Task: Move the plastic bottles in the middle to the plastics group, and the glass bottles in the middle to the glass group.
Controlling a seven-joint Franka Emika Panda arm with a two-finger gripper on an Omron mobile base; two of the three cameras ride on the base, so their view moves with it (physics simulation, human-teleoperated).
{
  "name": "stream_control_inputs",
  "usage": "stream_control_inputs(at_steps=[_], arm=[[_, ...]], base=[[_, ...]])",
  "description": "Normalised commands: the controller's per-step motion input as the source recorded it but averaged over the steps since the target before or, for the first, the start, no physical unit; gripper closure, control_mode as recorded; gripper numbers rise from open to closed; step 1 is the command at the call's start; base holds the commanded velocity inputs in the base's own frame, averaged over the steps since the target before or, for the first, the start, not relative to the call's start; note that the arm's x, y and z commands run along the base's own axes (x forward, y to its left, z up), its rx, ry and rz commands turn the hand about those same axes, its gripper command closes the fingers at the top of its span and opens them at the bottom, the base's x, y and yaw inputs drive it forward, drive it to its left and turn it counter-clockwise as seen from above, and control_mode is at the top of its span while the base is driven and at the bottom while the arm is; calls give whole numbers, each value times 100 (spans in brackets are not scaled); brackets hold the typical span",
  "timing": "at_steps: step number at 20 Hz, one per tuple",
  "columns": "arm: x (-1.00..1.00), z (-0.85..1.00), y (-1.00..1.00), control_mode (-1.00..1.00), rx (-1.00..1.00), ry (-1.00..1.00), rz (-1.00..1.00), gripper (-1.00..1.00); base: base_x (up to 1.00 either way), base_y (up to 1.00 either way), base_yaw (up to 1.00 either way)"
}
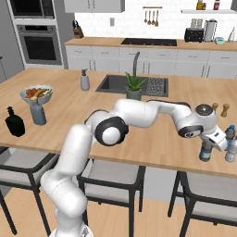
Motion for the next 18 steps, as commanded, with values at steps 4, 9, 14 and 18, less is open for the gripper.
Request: stream_control_inputs(at_steps=[4, 9, 14, 18], arm=[[62, 1, -20, -100, 0, 0, 0, 100], [18, 0, -31, -100, 3, 0, 0, 100], [0, -23, -9, -100, 7, 2, 0, 100], [0, -12, 0, -100, 2, 0, 0, -100]], base=[[0, 0, 0], [0, 0, 0], [0, 0, 0], [0, 0, 0]])
